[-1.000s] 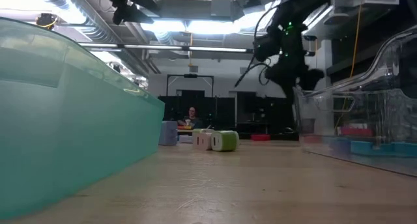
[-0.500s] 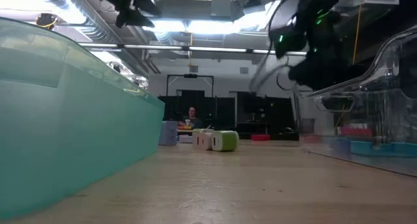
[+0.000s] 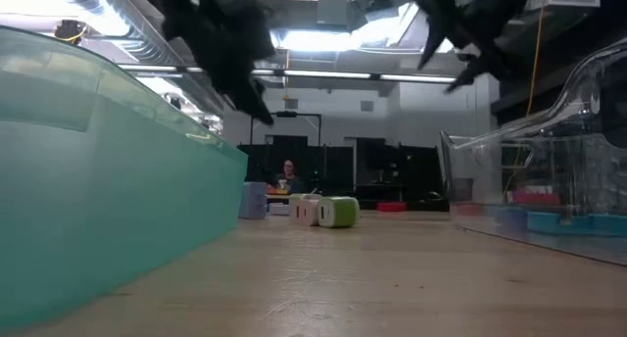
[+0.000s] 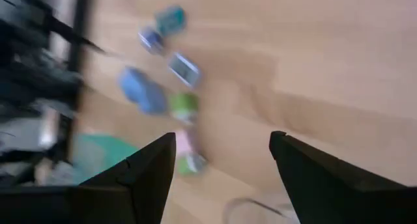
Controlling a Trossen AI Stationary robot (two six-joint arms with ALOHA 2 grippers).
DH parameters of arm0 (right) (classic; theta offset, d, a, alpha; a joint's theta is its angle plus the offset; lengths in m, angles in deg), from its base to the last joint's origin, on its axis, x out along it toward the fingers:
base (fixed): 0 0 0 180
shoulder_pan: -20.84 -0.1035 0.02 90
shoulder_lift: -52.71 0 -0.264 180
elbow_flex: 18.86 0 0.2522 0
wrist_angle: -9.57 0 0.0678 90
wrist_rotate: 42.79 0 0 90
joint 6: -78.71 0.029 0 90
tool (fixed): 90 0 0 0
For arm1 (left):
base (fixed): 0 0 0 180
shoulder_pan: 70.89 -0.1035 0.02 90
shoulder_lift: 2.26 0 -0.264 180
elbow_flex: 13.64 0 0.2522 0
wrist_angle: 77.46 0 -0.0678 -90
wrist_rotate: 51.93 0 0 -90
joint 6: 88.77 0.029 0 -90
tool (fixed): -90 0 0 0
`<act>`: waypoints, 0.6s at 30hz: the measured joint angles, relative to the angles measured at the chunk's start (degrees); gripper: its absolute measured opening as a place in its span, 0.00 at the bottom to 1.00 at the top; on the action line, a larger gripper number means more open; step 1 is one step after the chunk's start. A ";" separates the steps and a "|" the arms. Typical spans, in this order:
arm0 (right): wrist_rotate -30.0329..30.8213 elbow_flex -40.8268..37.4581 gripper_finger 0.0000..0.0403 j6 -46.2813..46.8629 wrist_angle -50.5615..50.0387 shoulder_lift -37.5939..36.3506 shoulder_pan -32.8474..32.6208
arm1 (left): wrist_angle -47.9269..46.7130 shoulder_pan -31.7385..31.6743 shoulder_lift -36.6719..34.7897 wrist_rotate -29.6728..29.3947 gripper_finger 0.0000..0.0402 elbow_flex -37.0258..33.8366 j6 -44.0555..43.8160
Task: Pick & Place Office items
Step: Put the left red digital clock into the transparent bin
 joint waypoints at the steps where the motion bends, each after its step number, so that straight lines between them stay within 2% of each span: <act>1: 0.63 0.00 0.65 -0.25 0.94 -1.10 0.00 | -0.11 0.92 1.65 -0.02 0.63 0.39 1.29; 5: 2.07 0.02 0.65 -3.36 3.58 -4.47 0.00 | 0.39 3.74 7.44 -1.02 0.66 3.48 2.21; 10: 1.18 0.02 0.65 -7.98 4.86 -6.50 0.10 | 0.03 5.67 14.38 -7.48 0.70 8.92 7.40; 18: -3.22 0.04 0.65 -12.56 5.67 -7.17 1.14 | -9.84 3.95 25.34 -10.96 0.71 19.11 12.30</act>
